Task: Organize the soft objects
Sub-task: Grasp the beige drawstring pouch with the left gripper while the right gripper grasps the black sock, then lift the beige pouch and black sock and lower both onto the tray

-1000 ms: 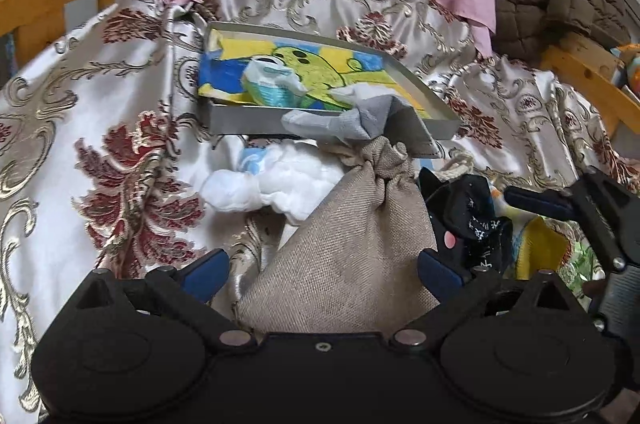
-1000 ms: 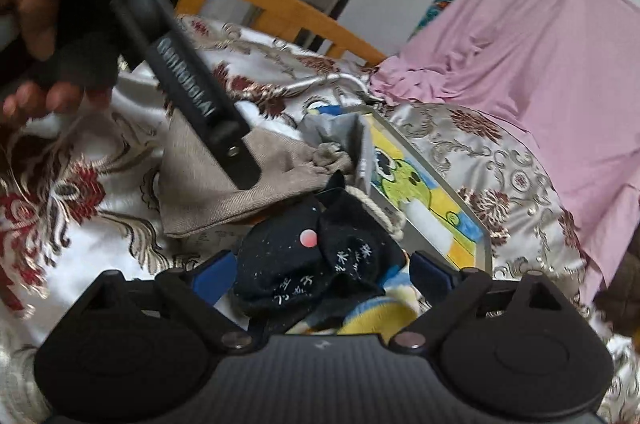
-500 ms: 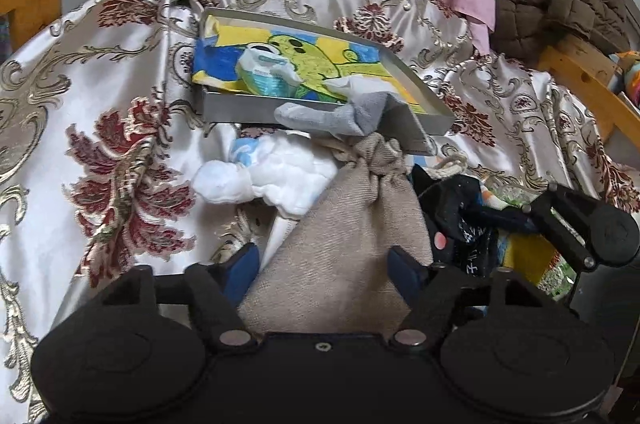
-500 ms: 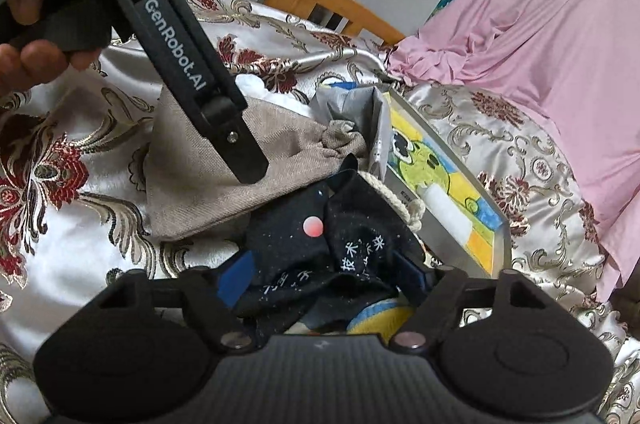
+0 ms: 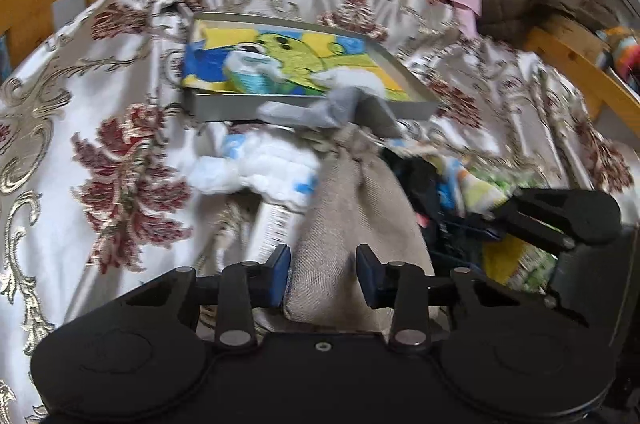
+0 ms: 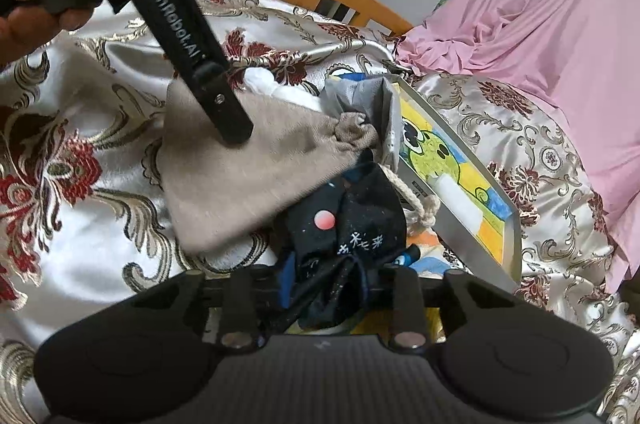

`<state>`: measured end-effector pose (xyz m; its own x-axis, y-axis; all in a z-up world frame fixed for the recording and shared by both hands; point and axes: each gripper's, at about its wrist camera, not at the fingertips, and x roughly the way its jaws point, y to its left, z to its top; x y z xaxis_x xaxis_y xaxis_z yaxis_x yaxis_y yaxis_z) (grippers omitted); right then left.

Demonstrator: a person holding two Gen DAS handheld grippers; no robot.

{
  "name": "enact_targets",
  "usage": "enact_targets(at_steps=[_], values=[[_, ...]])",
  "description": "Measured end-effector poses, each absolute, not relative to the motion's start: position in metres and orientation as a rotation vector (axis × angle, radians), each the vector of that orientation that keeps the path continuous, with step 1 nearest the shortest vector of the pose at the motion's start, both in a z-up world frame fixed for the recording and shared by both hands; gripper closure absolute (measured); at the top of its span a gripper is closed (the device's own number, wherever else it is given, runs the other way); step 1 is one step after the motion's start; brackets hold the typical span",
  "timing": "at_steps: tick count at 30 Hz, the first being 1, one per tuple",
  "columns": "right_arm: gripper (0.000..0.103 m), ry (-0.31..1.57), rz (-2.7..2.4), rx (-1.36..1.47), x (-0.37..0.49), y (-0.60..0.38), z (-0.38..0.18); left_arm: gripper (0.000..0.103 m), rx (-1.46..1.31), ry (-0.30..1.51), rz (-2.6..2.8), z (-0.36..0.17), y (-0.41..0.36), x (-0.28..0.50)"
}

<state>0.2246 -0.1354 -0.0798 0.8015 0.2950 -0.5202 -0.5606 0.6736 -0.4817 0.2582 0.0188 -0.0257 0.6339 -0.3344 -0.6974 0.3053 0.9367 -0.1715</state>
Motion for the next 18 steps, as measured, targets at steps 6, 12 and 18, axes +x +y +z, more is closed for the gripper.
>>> enact_targets(at_steps=[6, 12, 18], values=[[0.084, 0.411, 0.5, -0.657, 0.214, -0.136, -0.076, 0.079, -0.021, 0.843, -0.333, -0.031, 0.002, 0.256], [0.086, 0.407, 0.505, -0.646, 0.204, -0.138, -0.073, 0.086, -0.037, 0.889, -0.317, -0.03, 0.001, 0.248], [0.087, 0.421, 0.526, -0.65, 0.189, -0.141, -0.069, 0.09, 0.001, 0.936, -0.31, -0.021, -0.003, 0.225]])
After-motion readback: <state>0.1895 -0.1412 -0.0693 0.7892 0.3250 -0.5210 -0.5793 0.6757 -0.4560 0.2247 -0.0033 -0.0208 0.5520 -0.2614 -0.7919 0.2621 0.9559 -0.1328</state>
